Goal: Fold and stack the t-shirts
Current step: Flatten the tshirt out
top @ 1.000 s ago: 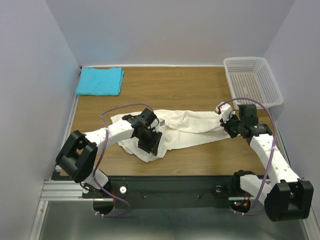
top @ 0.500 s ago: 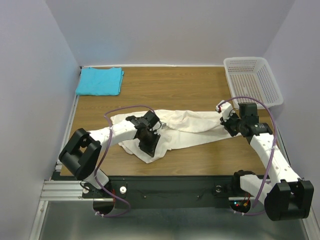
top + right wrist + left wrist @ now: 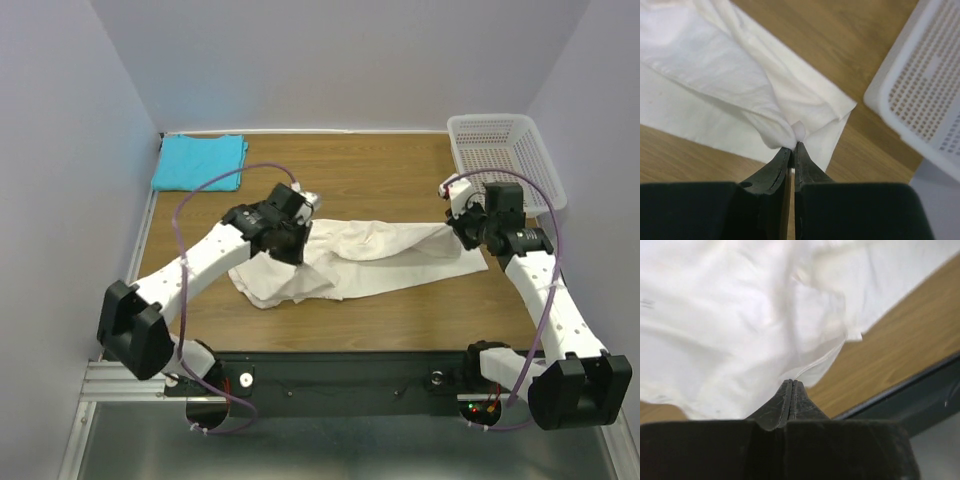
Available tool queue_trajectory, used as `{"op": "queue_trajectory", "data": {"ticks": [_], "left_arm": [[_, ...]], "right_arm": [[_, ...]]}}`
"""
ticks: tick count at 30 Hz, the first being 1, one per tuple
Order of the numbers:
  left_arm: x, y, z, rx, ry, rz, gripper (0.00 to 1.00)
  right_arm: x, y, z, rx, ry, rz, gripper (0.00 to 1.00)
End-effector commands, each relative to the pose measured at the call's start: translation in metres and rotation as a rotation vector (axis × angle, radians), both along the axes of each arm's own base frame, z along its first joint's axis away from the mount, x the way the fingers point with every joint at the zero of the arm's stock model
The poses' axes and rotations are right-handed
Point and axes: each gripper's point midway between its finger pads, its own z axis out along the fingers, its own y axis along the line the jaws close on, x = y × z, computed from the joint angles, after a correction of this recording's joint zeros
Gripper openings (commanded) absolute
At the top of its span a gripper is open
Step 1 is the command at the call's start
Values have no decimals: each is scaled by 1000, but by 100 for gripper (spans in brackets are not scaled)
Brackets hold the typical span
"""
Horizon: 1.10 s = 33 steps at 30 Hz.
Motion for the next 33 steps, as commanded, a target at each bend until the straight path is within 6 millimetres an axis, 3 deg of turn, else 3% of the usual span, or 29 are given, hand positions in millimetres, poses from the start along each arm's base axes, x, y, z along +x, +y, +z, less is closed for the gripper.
{"op": "queue_trajectory", "data": {"ticks": [1, 4, 8, 9, 10, 12, 13, 14, 15, 16, 18, 20, 22, 23, 25, 26, 28, 30, 31, 33], "left_arm": [[60, 49, 82, 27, -311, 221, 0], [80, 68, 129, -2, -459, 318, 0], [91, 98, 208, -58, -699, 465, 0], [93, 110, 236, -64, -780, 527, 0], [92, 119, 254, -70, -832, 558, 0], [82, 143, 311, -130, -991, 663, 0], [77, 151, 331, -158, -1046, 696, 0], [66, 163, 369, -220, -1146, 736, 0], [59, 172, 388, -244, -1200, 769, 0], [51, 179, 407, -281, -1249, 788, 0], [28, 195, 457, -381, -1392, 821, 0], [3, 206, 500, -524, -1514, 837, 0], [-22, 211, 534, -594, -1624, 785, 0], [-41, 216, 559, -667, -1701, 761, 0], [-65, 222, 582, -750, -1782, 735, 0], [-82, 229, 598, -816, -1846, 736, 0], [-104, 232, 616, -891, -1919, 696, 0], [-124, 239, 633, -974, -1979, 683, 0], [-139, 241, 645, -1024, -2014, 658, 0], [-156, 243, 661, -1095, -2047, 623, 0]], "right_arm": [[31, 0, 66, 45, -172, -46, 1], [42, 1, 104, 64, -250, -54, 1], [51, -5, 168, 78, -387, -101, 1], [53, -6, 180, 80, -413, -111, 1], [53, -7, 211, 87, -480, -120, 1], [53, -13, 240, 94, -541, -158, 1], [50, -15, 272, 102, -611, -169, 1], [47, -18, 290, 109, -650, -193, 1], [47, -20, 304, 116, -676, -202, 1], [38, -21, 335, 129, -748, -206, 1], [30, -21, 363, 142, -810, -208, 1], [13, -22, 405, 158, -910, -204, 1], [1, -23, 435, 173, -983, -202, 1], [-20, -23, 467, 189, -1068, -198, 1], [-38, -23, 496, 208, -1144, -190, 0], [-62, -23, 527, 225, -1232, -180, 1], [-88, -25, 556, 242, -1326, -175, 1], [-107, -24, 577, 263, -1398, -165, 1], [-132, -24, 595, 285, -1475, -150, 1], [-157, -23, 610, 308, -1552, -132, 1]]}}
